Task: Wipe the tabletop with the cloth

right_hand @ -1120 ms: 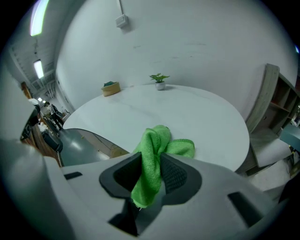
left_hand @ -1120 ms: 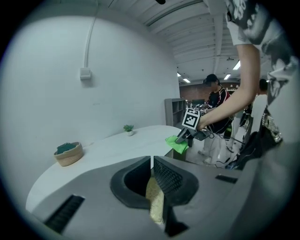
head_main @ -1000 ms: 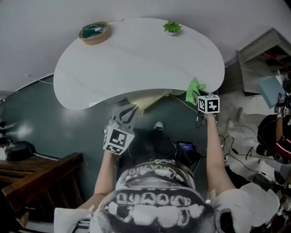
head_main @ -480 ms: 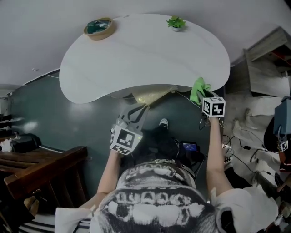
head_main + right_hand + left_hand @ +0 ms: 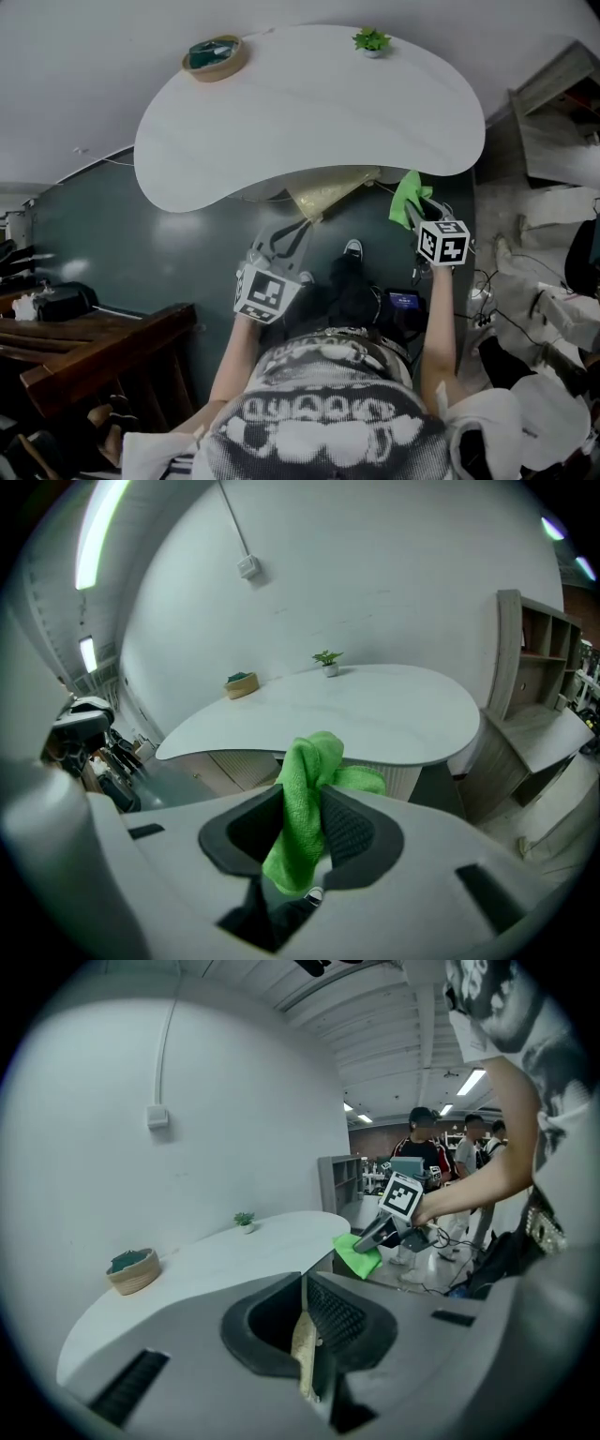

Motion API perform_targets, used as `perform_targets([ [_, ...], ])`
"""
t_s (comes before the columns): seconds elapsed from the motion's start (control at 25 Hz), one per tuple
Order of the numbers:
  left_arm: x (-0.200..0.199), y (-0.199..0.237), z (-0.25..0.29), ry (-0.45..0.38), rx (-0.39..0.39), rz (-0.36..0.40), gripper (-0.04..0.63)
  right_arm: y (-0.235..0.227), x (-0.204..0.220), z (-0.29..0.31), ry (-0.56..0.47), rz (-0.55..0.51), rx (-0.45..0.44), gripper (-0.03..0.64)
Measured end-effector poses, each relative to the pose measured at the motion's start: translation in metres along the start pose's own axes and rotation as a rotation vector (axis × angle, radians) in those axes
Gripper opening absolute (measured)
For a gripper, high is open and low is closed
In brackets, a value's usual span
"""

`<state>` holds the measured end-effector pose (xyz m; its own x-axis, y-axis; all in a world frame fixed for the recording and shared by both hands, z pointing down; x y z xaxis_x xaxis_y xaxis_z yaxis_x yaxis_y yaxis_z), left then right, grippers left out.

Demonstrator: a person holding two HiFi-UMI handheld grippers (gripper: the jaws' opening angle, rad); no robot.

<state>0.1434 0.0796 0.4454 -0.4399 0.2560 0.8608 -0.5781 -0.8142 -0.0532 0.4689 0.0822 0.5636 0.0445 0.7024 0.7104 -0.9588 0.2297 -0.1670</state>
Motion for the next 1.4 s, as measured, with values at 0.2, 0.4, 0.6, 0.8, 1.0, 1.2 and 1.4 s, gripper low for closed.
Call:
perform_targets([
  [0.2,0.016,0.002,-0.028,-0.017,0.042,0.017,0.018,0.051,0.017,-0.018,-0.002,0.027,0.013,0.121],
  [0.4,0.044,0.013,-0.065,-0.024,0.056,0.022,0.018,0.103,0.026,-0.035,-0.024,0.022,0.027,0.121],
  [0.6,0.069,0.024,-0.105,-0.028,0.051,0.023,0.018,0.156,0.036,-0.05,-0.053,0.017,0.032,0.122],
  [0.8,0.089,0.029,-0.137,-0.045,0.058,0.036,0.018,0.205,0.049,-0.064,-0.081,0.011,0.03,0.121],
  [1.0,0.106,0.026,-0.156,-0.057,0.076,0.043,0.018,0.241,0.06,-0.074,-0.112,0.003,0.029,0.121],
  [1.2,0.115,0.015,-0.169,-0.072,0.102,0.055,0.018,0.267,0.066,-0.091,-0.143,-0.021,0.03,0.121],
  [1.4,0.126,0.005,-0.18,-0.072,0.125,0.055,0.018,0.289,0.072,-0.108,-0.163,-0.053,0.036,0.12],
])
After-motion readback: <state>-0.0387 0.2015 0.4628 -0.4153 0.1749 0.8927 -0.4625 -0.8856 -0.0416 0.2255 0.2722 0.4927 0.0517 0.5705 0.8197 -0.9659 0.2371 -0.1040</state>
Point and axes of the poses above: the fingertips, and each gripper's own axes: z forward along the fingers, y to its left, x out of its underside, the point moved 9 cm from there along -z, backward along the fingers, and after that the axes turned 8 degrees about -z, right-handed, at the moved point
